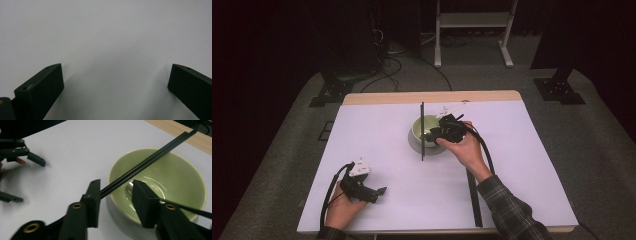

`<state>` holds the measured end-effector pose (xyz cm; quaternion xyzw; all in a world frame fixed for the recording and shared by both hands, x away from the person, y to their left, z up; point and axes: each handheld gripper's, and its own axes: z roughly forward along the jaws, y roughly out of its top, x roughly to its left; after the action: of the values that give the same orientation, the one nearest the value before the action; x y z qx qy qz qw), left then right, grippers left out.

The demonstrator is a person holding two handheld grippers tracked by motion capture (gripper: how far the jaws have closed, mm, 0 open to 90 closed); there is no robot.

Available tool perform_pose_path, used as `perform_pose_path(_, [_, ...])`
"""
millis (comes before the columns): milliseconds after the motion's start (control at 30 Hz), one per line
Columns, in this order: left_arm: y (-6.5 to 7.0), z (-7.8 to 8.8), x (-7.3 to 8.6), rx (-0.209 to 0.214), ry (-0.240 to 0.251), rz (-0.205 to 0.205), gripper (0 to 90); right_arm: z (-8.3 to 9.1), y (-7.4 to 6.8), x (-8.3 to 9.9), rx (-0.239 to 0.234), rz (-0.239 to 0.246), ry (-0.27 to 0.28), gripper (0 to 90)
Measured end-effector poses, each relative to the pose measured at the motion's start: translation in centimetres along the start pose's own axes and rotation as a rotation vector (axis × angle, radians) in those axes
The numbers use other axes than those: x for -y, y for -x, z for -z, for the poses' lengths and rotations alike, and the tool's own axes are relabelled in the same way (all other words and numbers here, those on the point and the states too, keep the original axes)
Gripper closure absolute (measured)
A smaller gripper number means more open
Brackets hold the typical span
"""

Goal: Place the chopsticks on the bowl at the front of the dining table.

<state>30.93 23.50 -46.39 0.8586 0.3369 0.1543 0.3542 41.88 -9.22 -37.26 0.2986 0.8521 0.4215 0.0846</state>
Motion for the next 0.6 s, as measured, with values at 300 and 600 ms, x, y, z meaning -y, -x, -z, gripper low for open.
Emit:
perform_pose_path(300, [0.0,0.0,0.0,0.001,0.002,0.002,0.0,1.5,-2.3,1.7,-0.023,0.046,0.003,30.1])
perform_pose_path(600, [0.0,0.0,0.0,0.001,0.004,0.006,0.0,2.3,-4.6,3.8,-0.058,0.089,-0.005,30.1])
